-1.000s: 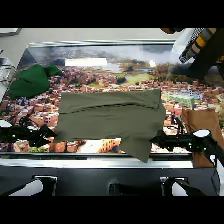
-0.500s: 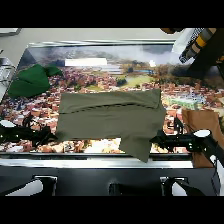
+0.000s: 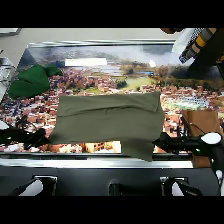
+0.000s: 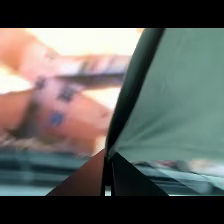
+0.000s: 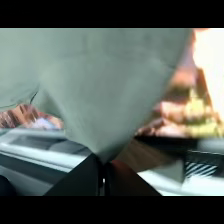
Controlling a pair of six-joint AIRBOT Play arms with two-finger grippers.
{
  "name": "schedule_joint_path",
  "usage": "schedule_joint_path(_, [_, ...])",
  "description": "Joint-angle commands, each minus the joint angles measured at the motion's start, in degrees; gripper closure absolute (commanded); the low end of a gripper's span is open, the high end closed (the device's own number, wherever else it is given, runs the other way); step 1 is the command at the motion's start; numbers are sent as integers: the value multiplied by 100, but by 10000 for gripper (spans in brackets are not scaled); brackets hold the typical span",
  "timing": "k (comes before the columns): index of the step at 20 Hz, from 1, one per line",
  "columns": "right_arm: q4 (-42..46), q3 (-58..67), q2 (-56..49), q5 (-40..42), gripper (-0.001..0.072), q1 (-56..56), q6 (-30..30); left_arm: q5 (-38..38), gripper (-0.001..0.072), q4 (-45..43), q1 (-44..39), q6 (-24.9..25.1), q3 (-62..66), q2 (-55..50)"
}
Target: Fold the clothes and pants, and hang the long-sleeved shirts on hangers.
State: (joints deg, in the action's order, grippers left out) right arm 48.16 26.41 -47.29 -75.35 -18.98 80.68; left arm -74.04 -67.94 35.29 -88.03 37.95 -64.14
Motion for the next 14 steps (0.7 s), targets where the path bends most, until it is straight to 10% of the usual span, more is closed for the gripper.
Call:
schedule_joint_path(1, [417, 9, 1255, -935, 682, 0, 938, -306, 692, -901, -4, -503, 7, 833])
schedule_joint_path(6, [426, 400, 1639, -824, 683, 0, 892, 151, 693, -800, -599, -457, 302, 601])
schedule_joint_path(14, [-103, 2153, -1864, 625, 682, 2, -549, 798, 693, -807, -1285, -562, 2286, -1021])
